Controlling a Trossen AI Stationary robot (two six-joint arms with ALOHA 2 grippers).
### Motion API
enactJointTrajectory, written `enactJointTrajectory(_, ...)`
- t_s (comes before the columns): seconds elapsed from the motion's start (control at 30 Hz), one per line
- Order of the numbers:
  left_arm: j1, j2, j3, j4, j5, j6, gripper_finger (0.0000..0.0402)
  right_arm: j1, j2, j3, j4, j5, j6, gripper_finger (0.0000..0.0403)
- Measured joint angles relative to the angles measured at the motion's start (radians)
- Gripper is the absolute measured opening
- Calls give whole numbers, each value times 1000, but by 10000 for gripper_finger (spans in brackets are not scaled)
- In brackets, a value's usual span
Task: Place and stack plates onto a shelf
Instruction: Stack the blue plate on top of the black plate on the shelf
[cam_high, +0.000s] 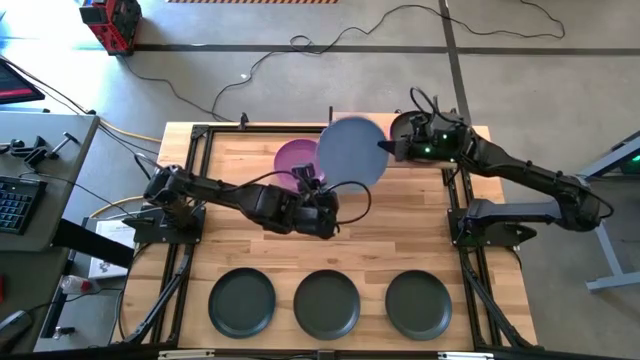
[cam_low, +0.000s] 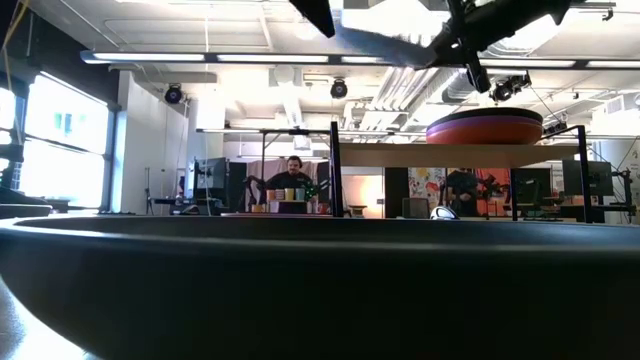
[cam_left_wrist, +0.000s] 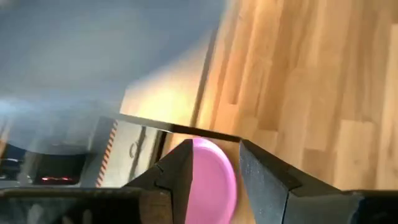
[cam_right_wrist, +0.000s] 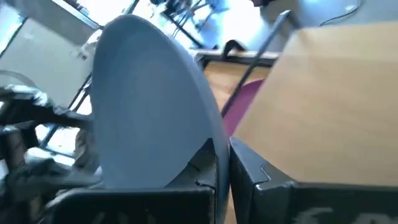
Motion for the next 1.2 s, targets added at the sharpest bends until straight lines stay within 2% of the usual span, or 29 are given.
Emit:
enactJointTrajectory(0.2,18,1,-1,0,-1,-96,120,-8,-6,0,-15,-19,-27,2)
enactJointTrajectory(0.33,14,1,-1,-25,-2,-146,120,-60,-46,0,-19,-39,-33,1)
enactJointTrajectory(0.57,45,-24,-1,-53,-52,-316,120,-215,-154,0,-63,-74,-34,1)
enactJointTrajectory(0.87,136,-125,0,-253,-58,-429,119,-432,-260,0,-235,-78,-53,0)
enactJointTrajectory(1.03,184,-189,0,-361,-59,-450,119,-547,-299,0,-395,-85,-52,0)
enactJointTrajectory(1.2,231,-254,0,-431,-58,-441,119,-651,-317,0,-490,-143,-14,0)
